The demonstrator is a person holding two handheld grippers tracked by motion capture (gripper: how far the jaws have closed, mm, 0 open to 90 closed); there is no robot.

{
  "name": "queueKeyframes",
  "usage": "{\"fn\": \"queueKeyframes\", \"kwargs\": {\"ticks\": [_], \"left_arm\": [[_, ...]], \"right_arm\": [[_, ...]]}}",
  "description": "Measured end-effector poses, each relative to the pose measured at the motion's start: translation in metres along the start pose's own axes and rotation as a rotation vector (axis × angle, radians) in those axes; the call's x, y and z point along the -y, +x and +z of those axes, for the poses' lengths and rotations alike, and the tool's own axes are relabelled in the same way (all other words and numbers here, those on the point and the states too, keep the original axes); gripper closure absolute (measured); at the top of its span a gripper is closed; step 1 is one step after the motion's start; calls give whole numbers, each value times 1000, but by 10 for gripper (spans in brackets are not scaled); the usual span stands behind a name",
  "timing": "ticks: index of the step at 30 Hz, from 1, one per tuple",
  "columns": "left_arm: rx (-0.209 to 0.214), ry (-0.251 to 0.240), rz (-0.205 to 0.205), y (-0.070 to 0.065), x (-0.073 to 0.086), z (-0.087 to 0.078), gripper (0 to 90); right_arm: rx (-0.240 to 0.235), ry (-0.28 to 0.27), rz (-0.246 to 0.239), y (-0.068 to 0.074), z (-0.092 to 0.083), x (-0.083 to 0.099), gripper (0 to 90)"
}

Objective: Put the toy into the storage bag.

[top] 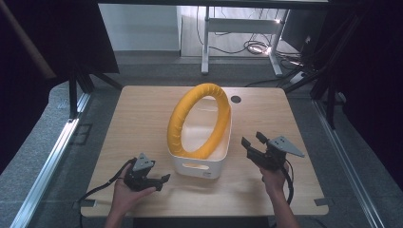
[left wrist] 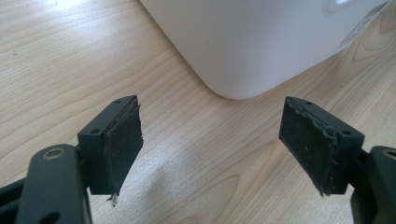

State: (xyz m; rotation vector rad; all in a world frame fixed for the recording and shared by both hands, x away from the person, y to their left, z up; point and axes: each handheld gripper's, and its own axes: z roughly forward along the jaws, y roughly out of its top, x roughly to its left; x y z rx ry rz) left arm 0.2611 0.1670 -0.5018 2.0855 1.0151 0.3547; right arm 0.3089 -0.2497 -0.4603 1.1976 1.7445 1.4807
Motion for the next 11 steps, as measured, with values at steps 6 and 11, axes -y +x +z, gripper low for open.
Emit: {"fn": "queueKeyframes", "kwargs": {"ticks": [6,11], "left_arm": [[0,-2,0,0,0,0,214],[3,4,4,0,0,0,214]], "right_arm": [[3,10,0,-5,0,5,344],[1,19,-9,-4,0,7,344]]}}
